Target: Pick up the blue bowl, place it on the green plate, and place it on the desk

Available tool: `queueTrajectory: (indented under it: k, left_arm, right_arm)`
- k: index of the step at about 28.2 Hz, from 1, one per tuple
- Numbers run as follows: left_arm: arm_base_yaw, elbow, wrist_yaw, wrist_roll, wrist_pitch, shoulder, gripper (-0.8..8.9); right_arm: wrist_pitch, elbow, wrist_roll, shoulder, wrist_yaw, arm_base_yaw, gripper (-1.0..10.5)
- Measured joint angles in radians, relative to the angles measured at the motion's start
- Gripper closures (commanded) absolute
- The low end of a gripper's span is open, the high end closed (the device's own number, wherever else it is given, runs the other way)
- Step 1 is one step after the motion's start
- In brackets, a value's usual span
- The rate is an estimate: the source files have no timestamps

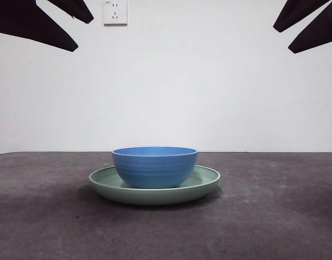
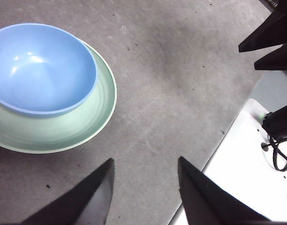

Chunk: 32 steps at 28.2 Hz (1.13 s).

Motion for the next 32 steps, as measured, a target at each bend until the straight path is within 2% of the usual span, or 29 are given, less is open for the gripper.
queueTrajectory:
  k: [8, 12, 32]
  left_arm:
    - [0.0, 0.0, 0.0, 0.0, 0.0, 0.0, 6.15]
    - [0.0, 0.0, 0.0, 0.0, 0.0, 0.0, 8.07]
    - [0.0, 0.0, 0.0, 0.0, 0.004, 0.0, 8.04]
  right_arm:
    - [0.0, 0.0, 0.0, 0.0, 0.0, 0.0, 7.6]
    - [0.0, 0.0, 0.0, 0.0, 0.0, 0.0, 9.4]
    - [0.0, 0.0, 0.0, 0.0, 0.0, 0.0, 9.4]
